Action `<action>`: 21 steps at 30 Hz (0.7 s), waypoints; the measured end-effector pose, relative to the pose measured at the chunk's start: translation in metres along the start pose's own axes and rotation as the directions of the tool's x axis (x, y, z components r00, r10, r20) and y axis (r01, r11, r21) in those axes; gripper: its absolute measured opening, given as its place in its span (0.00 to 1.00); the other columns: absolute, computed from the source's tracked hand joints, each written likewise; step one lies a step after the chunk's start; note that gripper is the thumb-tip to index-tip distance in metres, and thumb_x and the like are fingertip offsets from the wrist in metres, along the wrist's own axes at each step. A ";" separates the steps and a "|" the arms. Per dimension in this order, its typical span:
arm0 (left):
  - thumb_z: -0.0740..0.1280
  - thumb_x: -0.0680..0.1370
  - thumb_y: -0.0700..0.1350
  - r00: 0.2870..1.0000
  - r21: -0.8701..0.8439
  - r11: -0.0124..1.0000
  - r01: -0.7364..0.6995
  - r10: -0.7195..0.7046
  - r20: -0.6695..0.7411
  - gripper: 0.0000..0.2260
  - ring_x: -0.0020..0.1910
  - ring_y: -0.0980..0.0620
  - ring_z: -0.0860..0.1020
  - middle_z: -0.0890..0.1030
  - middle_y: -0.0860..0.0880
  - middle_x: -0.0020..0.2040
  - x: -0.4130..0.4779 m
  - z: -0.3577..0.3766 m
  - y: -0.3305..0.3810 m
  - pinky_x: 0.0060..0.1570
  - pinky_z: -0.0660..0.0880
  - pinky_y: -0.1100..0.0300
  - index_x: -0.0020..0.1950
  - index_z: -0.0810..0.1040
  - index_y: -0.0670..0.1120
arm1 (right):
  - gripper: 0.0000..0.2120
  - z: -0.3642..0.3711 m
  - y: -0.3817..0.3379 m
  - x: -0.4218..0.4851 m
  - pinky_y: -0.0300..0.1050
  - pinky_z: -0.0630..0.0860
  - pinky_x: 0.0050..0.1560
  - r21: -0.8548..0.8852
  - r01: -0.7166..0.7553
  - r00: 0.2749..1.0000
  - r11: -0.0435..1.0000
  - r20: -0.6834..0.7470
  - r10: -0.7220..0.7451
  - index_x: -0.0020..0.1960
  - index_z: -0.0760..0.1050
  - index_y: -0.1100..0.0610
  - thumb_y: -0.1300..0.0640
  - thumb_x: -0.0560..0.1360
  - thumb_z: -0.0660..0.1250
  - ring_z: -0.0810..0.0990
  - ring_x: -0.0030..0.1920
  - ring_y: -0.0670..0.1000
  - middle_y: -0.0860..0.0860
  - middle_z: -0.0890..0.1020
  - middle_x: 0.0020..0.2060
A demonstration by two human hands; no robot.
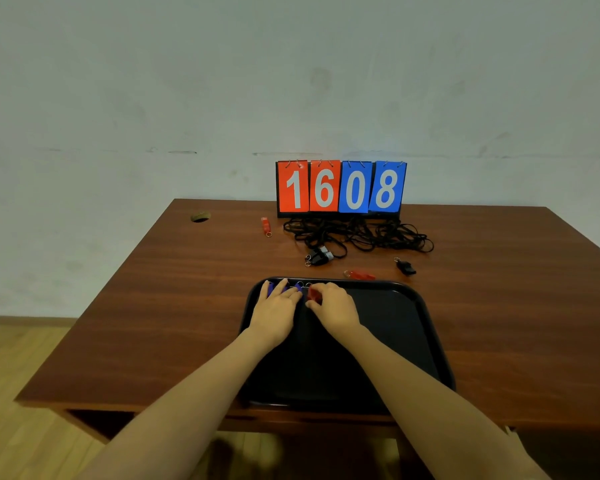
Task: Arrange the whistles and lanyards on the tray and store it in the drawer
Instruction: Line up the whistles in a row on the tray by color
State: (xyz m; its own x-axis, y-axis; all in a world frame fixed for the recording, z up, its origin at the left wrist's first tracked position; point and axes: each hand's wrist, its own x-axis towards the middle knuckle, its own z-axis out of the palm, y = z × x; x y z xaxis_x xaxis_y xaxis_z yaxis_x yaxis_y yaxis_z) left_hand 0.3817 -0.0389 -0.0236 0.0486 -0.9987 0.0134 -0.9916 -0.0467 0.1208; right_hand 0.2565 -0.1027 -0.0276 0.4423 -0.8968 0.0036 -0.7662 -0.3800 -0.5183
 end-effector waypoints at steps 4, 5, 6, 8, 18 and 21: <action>0.54 0.81 0.39 1.000 -0.026 1.000 -0.001 0.002 0.022 0.21 0.78 0.49 0.51 0.62 0.49 0.76 -0.001 -0.001 -0.001 0.75 0.41 0.47 0.74 0.62 0.46 | 0.22 0.001 0.000 -0.001 0.46 0.74 0.59 -0.006 0.013 1.000 1.000 -0.020 -0.013 0.69 0.69 0.54 0.52 0.77 0.65 0.76 0.61 0.52 0.52 0.76 0.62; 0.55 0.81 0.40 1.000 -0.030 1.000 0.001 0.000 0.025 0.21 0.78 0.49 0.51 0.62 0.49 0.76 -0.001 -0.001 -0.001 0.75 0.41 0.47 0.74 0.61 0.46 | 0.22 0.002 0.000 -0.002 0.46 0.73 0.59 -0.006 0.013 1.000 1.000 -0.027 -0.013 0.69 0.69 0.54 0.52 0.77 0.65 0.75 0.61 0.52 0.52 0.76 0.61; 0.55 0.81 0.40 1.000 -0.033 0.999 0.004 -0.003 0.026 0.21 0.78 0.49 0.51 0.62 0.49 0.76 -0.002 -0.001 -0.001 0.75 0.41 0.47 0.75 0.61 0.46 | 0.21 0.003 0.001 -0.002 0.45 0.73 0.58 -0.005 0.013 0.999 1.000 -0.033 -0.013 0.69 0.69 0.54 0.52 0.77 0.65 0.75 0.61 0.52 0.51 0.76 0.61; 0.55 0.81 0.40 1.000 -0.035 0.999 0.016 -0.015 0.025 0.21 0.78 0.49 0.51 0.62 0.48 0.76 -0.003 -0.002 -0.001 0.75 0.41 0.47 0.75 0.60 0.46 | 0.21 0.004 0.000 -0.002 0.45 0.73 0.58 -0.002 0.013 0.999 1.000 -0.043 -0.013 0.69 0.69 0.54 0.51 0.77 0.65 0.75 0.60 0.51 0.51 0.76 0.61; 0.57 0.79 0.36 0.998 -0.057 0.998 0.038 -0.036 0.042 0.23 0.77 0.48 0.51 0.62 0.47 0.75 -0.002 -0.008 0.004 0.74 0.43 0.45 0.74 0.61 0.45 | 0.23 0.002 -0.003 -0.001 0.47 0.73 0.59 0.000 -0.033 0.999 0.999 -0.003 0.033 0.69 0.68 0.55 0.50 0.76 0.66 0.75 0.61 0.53 0.53 0.75 0.62; 0.56 0.79 0.35 0.999 -0.052 0.998 0.029 -0.027 0.045 0.23 0.78 0.48 0.50 0.62 0.47 0.75 -0.002 -0.008 0.006 0.75 0.44 0.44 0.74 0.61 0.44 | 0.24 0.001 -0.001 -0.002 0.47 0.73 0.59 0.014 -0.039 0.999 0.999 0.017 0.039 0.69 0.68 0.55 0.50 0.76 0.67 0.75 0.60 0.53 0.53 0.74 0.61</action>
State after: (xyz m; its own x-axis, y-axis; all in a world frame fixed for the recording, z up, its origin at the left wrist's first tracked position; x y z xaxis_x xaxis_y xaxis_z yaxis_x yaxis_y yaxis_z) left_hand 0.3764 -0.0375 -0.0145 0.0700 -0.9969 -0.0346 -0.9821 -0.0750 0.1730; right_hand 0.2569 -0.1000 -0.0275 0.4203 -0.9069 -0.0313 -0.7765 -0.3415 -0.5296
